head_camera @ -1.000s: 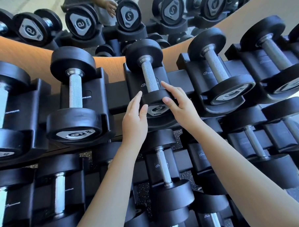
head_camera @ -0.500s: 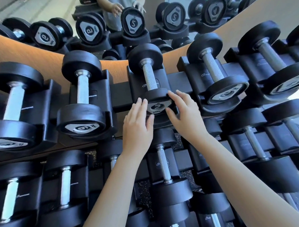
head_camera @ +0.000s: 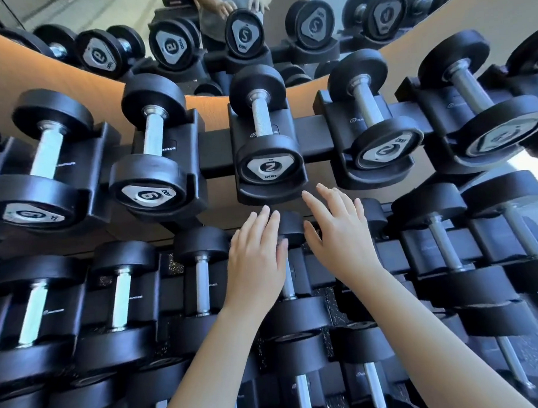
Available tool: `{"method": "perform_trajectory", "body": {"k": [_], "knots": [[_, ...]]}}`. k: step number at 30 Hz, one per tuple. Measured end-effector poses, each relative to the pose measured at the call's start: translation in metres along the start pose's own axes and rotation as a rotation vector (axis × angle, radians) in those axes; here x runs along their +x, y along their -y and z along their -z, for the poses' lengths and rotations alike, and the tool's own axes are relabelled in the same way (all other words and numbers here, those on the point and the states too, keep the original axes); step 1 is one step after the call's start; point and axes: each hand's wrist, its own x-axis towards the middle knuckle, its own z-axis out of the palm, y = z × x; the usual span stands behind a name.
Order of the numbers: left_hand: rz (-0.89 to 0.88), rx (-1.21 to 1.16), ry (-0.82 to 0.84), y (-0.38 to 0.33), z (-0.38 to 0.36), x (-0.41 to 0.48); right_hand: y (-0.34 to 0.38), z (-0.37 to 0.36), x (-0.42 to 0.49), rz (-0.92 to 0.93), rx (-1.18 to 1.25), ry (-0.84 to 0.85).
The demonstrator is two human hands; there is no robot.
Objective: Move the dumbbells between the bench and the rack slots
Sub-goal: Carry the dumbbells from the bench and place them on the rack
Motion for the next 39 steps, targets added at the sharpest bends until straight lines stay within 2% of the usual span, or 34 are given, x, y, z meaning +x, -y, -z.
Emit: {"method": "perform_trajectory", "body": {"k": [7, 15, 23, 30, 39], "knots": [[-0.034, -0.079, 0.009, -0.003, 0.007, -0.027, 0.015, 0.018, -0.035, -0.035, -0.054, -0.030], [-0.199, -0.096, -0.014, 0.011, 0.040, -0.059, 0.063, 0.035, -0.076, -0.148, -0.164, -0.110], [-0.348, -0.185, 0.093, 0.025, 0.040, -0.100, 0.096, 0.042, -0.141, -0.312, -0.276, -0.158], [-0.498, -0.301, 0.105, -0.011, 0.040, -0.114, 0.096, 0.073, -0.180, -0.479, -0.330, -0.158], [-0.613, -0.388, 0.110, -0.081, 0.032, -0.120, 0.070, 0.121, -0.216, -0.572, -0.432, -0.211]]}}
